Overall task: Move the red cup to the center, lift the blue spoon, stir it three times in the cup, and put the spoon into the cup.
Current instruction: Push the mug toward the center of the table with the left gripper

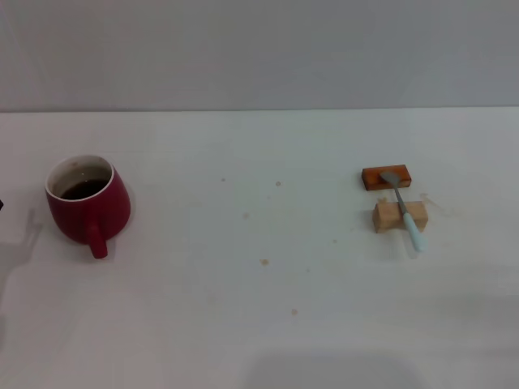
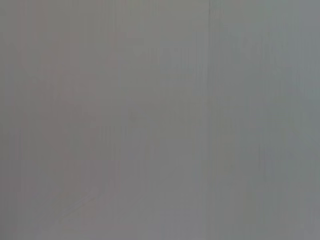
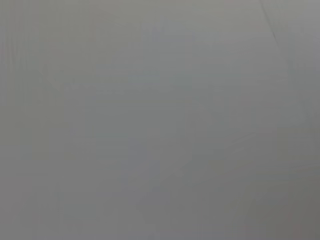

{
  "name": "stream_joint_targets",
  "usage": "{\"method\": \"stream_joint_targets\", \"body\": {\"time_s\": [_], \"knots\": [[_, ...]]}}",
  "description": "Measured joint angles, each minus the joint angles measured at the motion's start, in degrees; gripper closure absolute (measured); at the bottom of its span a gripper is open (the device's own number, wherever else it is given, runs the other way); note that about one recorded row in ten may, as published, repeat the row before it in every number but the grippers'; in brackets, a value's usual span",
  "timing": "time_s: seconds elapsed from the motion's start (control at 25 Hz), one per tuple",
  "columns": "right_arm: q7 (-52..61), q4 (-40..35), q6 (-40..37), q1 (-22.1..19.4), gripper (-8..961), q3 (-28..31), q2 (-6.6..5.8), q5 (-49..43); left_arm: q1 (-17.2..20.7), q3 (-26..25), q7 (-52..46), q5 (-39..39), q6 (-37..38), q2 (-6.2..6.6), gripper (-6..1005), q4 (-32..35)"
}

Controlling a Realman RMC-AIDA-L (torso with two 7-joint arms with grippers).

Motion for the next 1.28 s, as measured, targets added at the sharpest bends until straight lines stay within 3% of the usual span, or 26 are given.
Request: {"method": "stream_joint_targets", "body": {"time_s": [0.76, 1.28], "knots": [[0.0, 0.0, 0.0, 0.0, 268, 0.0, 0.09, -0.2, -0.5, -0.6, 2.6, 0.0, 0.0, 0.14, 263, 1.1], [0.0, 0.0, -1.1, -0.1, 268, 0.0, 0.04, -0.2, -3.2, 0.0, 11.3, 0.4, -3.4, 0.18, 806, 1.6]]}}
